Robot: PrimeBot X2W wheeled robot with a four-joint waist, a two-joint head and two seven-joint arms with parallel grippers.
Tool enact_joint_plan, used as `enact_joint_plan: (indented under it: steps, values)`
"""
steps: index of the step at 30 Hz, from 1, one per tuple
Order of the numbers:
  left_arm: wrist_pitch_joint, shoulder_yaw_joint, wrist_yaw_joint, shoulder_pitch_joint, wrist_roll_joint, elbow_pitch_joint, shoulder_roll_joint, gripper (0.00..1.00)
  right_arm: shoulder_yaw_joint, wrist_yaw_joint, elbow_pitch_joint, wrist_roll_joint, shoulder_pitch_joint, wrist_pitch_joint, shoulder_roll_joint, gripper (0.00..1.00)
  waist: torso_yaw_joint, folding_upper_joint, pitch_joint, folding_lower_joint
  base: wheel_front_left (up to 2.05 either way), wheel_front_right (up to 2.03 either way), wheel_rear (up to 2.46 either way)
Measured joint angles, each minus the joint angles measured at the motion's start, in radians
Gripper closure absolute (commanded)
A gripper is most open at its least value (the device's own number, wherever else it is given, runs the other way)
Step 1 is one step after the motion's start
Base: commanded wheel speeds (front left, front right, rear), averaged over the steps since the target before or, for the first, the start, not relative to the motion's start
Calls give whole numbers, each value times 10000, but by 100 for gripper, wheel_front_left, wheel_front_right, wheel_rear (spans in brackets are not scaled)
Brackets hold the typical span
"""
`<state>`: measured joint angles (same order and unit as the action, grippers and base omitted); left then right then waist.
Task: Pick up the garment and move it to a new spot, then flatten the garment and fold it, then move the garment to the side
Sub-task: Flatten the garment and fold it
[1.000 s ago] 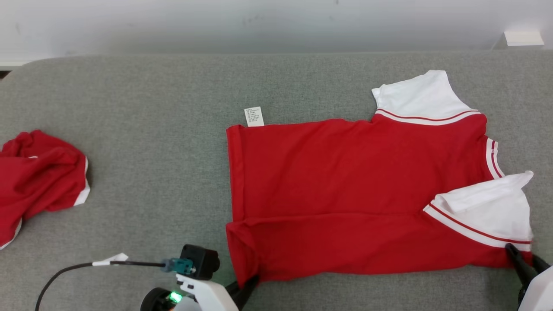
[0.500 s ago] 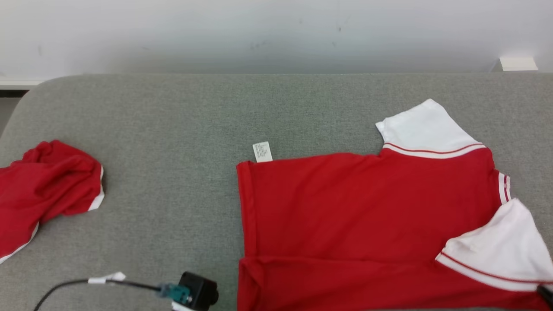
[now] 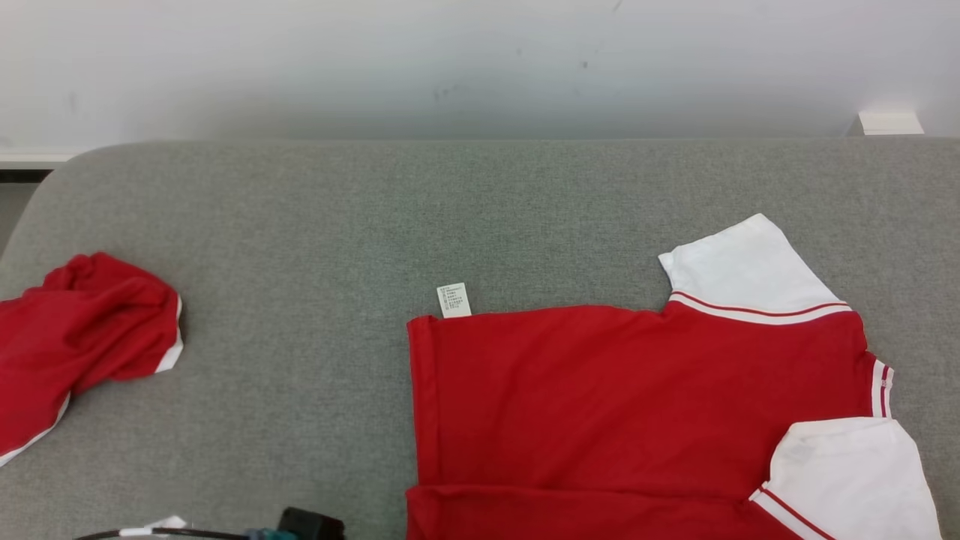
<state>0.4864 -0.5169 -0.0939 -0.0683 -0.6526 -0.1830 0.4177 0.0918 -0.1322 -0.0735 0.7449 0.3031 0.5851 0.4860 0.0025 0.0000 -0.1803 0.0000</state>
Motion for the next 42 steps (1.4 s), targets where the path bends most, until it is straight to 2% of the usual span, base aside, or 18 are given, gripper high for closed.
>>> enact_joint_plan:
  steps: [4,8,11,14,21,25,29,31,36,42]
  values:
    - [-17,314,-98,-12,-21,-343,286,0,353,2,-161,54,-173,-178,353,0,-29,0,39,0,0,0,0]
    - [10,623,-203,311,71,-903,487,0,746,2,-635,109,-1224,-497,671,0,-40,0,-170,-1,0,0,0]
    - [-92,780,-305,1271,418,-1039,437,0,688,4,-779,-267,-2419,-650,817,0,15,1,-482,0,0,0,0]
    - [-211,754,-360,2435,836,-765,88,0,192,4,-608,-851,-3951,-658,775,0,91,0,-939,0,0,0,0]
    - [-267,504,-71,5538,1511,639,-719,0,-1049,4,1383,-2334,-8403,-307,410,0,320,0,-2505,1,0,0,0]
    - [-288,140,244,6620,1636,1421,-1206,0,-1434,4,2859,-2924,-10188,-372,173,0,563,0,-3402,2,0,0,0]
    - [-387,-121,454,7124,1779,1856,-1455,0,-1902,4,4270,-3235,-10938,-441,-44,0,965,0,-3961,2,0,0,0]
    - [-393,-199,543,7247,1812,1942,-1490,0,-2082,17,4602,-3189,-11263,-598,-71,0,1166,0,-4087,1,0,0,0]
    - [-267,-339,683,7300,1841,1881,-1381,0,-2525,63,5104,-2410,-11486,-759,8,0,1336,0,-4032,1,0,0,0]
    - [6,-303,596,7101,1756,1662,-1149,0,-3091,63,5256,-1402,-11413,-533,150,0,1258,0,-3727,1,0,0,0]
